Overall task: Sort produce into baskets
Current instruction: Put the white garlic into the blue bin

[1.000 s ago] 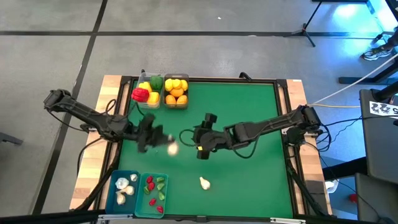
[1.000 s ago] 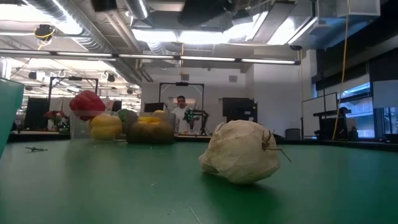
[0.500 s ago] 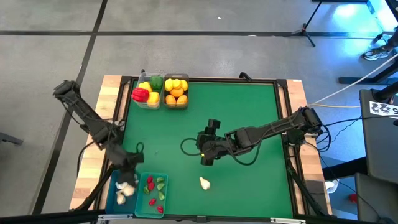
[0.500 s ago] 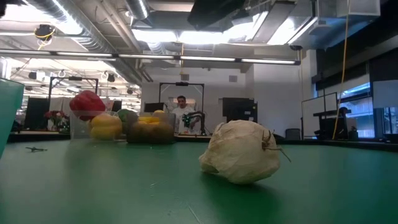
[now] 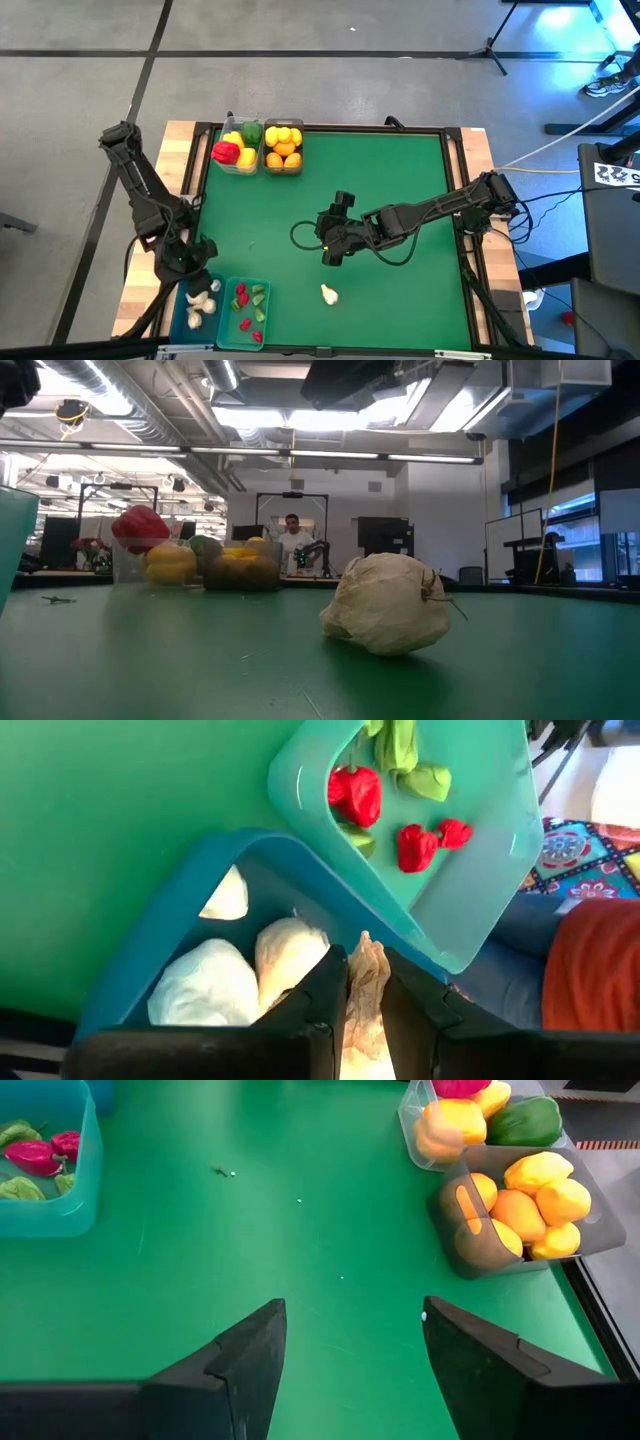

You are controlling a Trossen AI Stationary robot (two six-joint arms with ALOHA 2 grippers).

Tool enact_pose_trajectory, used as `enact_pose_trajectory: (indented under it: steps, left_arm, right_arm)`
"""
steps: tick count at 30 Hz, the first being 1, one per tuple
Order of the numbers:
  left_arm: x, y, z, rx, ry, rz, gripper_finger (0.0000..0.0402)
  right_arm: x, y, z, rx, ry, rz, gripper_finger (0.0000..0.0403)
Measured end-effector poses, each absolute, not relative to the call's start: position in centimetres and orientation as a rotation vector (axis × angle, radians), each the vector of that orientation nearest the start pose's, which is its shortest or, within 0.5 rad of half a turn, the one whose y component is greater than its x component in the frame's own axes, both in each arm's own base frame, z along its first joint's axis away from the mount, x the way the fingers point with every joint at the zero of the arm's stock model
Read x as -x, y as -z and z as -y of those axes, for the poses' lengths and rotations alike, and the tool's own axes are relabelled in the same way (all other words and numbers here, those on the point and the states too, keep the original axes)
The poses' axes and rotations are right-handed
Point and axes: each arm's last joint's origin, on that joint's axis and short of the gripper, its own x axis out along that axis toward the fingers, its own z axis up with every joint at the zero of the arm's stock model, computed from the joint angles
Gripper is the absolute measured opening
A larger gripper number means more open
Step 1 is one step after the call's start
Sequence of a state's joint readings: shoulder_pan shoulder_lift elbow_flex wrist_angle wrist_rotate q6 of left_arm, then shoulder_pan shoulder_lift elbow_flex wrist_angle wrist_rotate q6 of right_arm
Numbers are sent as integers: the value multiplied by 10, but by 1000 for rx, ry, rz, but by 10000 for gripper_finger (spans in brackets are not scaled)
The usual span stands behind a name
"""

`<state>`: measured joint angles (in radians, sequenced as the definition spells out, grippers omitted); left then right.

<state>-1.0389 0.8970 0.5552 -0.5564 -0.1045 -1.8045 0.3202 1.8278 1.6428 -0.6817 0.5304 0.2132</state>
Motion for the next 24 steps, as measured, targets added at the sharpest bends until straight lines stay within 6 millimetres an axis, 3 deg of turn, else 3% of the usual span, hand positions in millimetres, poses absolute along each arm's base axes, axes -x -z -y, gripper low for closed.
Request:
enact_pose_trajectory:
  steps: [9,18,24]
  left_arm:
    - [-90,-214,147,1041,55,-1175,94]
    - [-89,-213,146,1020,53,-1177,153]
    - [-95,-218,148,1119,47,-1110,172]
  right_arm:
    - [-383,-302,-112,139,286,-758,230]
    - [-386,-297,-114,116,249,-775,230]
    - [-401,-271,-132,-50,109,-817,230]
